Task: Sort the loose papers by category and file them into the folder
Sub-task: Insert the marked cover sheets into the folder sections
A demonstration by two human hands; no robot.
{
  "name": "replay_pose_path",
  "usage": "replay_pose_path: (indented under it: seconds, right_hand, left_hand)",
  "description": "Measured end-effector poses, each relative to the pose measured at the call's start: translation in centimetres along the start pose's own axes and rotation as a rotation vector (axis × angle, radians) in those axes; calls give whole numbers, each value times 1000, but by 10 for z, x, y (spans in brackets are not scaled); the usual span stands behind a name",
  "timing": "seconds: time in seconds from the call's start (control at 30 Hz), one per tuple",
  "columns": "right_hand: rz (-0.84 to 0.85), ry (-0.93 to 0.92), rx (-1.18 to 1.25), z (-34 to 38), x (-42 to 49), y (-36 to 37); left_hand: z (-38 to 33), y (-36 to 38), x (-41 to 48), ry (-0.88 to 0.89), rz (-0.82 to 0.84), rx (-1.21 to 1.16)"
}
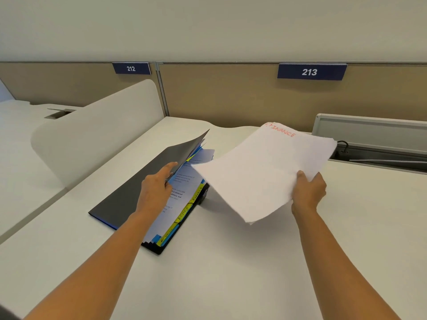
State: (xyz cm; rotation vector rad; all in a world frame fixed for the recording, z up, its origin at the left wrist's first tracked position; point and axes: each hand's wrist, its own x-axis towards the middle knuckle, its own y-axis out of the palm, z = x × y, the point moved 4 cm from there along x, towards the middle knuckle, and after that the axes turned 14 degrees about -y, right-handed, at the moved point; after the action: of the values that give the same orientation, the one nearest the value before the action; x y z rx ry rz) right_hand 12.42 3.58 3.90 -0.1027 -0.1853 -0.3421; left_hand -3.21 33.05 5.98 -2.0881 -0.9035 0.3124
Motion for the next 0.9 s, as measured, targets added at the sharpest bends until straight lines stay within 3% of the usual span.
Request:
replay_pose_path:
  seconds: [0.2,0.5,0.73,0.9]
  right_hand:
    - [181,-150,-141,25,-26,32]
    - [511,-158,-258,37,-68,82]
    - [575,-34,-266,30,-79,100]
    - [603,-102,-293,45,-79,104]
  left_hand:
    - [-5,-6,1,14,-25,-45]
    - [-5,-9,7,23,-52,-38]
    - [-9,-10,9,2,-82,-40]
    - [-15,-19,7,35,-110,1]
